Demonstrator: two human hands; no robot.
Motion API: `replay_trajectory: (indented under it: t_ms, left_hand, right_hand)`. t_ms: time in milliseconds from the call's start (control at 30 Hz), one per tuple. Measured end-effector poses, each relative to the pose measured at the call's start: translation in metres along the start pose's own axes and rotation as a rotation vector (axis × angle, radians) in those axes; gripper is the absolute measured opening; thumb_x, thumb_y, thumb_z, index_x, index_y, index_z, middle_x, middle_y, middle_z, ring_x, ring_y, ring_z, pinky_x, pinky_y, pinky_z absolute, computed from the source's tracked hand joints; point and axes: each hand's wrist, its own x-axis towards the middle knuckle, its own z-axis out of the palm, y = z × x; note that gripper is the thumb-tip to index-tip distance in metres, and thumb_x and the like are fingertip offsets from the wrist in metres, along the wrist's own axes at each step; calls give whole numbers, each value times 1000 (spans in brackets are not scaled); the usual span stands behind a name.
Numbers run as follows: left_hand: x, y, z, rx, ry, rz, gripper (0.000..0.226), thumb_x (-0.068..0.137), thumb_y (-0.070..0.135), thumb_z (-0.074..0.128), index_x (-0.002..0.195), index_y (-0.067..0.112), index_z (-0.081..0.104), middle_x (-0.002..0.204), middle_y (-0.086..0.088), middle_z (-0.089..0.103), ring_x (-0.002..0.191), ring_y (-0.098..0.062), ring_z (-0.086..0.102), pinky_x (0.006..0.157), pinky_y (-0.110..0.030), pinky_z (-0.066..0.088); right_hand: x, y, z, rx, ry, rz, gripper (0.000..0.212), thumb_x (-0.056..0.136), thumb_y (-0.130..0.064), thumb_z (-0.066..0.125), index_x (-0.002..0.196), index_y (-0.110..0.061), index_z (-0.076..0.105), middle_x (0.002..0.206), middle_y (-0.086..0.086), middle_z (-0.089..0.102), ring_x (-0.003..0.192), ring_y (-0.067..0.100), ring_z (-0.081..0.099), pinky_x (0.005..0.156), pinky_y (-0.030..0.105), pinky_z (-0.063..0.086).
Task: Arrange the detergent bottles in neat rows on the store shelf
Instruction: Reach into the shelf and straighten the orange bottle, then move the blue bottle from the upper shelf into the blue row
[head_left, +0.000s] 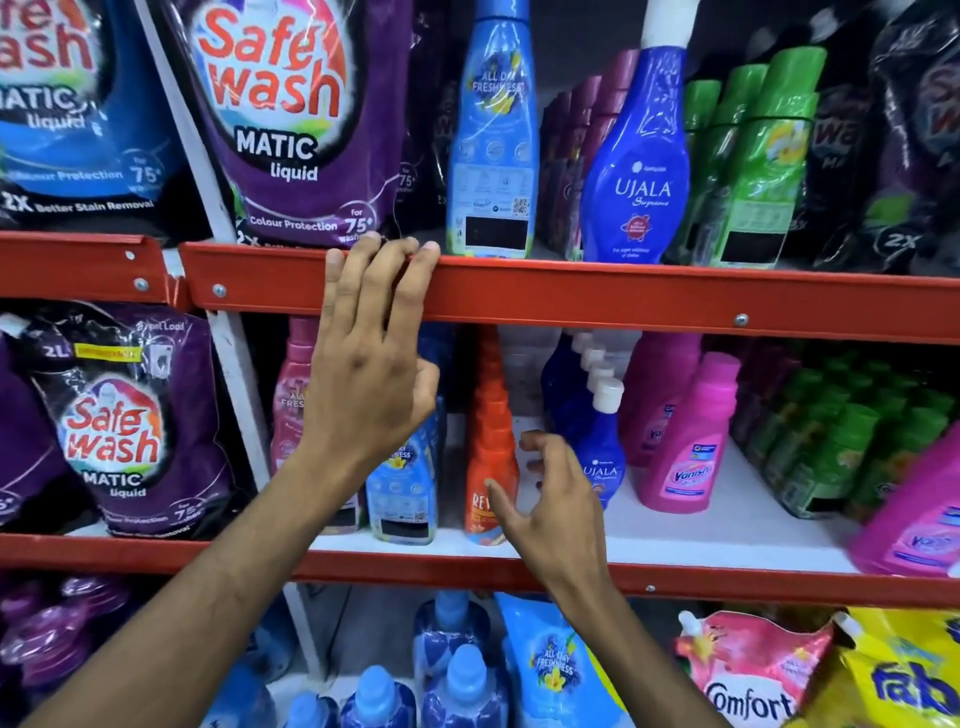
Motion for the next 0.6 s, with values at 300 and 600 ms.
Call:
replay_trajectory:
  t_ms: [300,600]
  left_hand:
    - [3,16,1,2,41,-72,77,76,23,66,147,3,43,152,-22,44,148,-42,30,125,-63,12]
    - [22,59,11,18,-3,50,84,75,28,70,150,5,41,159,-20,37,151,-45,24,122,-68,17]
  right_hand:
    - [47,-51,-97,-266,557,-479,53,85,-25,64,137,-13,60,149,13,53,140,39,45,118,46,35]
    - [118,-76,-148,-378,573,-341,73,92,-28,54,158,-14,26,166,20,20,155,42,13,128,46,10]
